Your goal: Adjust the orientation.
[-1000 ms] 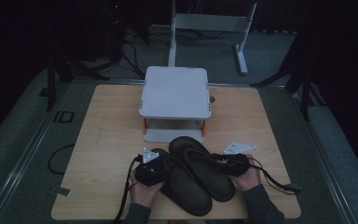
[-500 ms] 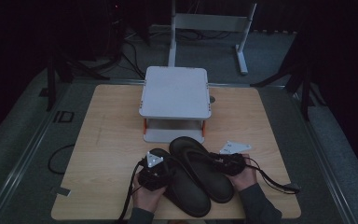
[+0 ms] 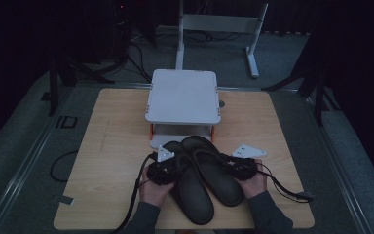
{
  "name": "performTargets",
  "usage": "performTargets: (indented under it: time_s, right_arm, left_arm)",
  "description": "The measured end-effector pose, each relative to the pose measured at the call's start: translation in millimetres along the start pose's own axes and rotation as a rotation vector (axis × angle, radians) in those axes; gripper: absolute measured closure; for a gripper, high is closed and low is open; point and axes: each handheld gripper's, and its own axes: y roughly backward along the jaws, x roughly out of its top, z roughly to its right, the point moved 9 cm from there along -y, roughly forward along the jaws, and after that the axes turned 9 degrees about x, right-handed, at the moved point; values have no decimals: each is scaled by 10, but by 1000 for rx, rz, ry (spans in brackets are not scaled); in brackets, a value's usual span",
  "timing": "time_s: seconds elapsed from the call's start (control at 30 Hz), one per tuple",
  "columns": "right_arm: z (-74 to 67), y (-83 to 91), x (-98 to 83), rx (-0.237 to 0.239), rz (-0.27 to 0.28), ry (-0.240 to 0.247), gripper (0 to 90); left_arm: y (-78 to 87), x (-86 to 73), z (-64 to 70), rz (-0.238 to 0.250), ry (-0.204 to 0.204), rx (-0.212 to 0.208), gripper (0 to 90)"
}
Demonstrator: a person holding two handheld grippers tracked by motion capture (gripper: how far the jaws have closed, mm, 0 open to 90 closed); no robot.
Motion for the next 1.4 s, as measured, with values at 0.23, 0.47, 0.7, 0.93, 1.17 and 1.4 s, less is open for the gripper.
performTargets:
  time_s: [0.23, 0.47, 0.7, 0.93, 1.17, 1.4]
  right_arm:
    - [76, -65, 41, -78, 46, -56, 743]
    - [124, -37, 21, -139, 50, -78, 750]
    - [102, -117, 23, -117, 57, -104, 743]
    - [75, 4, 85, -63, 82, -76, 615]
    - [151, 249, -45, -121, 22, -32, 658]
    - [240, 116, -346, -114, -112, -75, 674]
  left_arm:
    - [-101, 157, -226, -13, 8, 68, 579]
    - [-62, 79, -340, -45, 51, 81, 582]
    - [-224, 68, -348, -54, 21, 60, 551]
    - [-73, 47, -338, -24, 41, 111, 420]
    - [114, -179, -158, -38, 26, 120, 387]
    - [40, -385, -89, -79, -42, 165, 528]
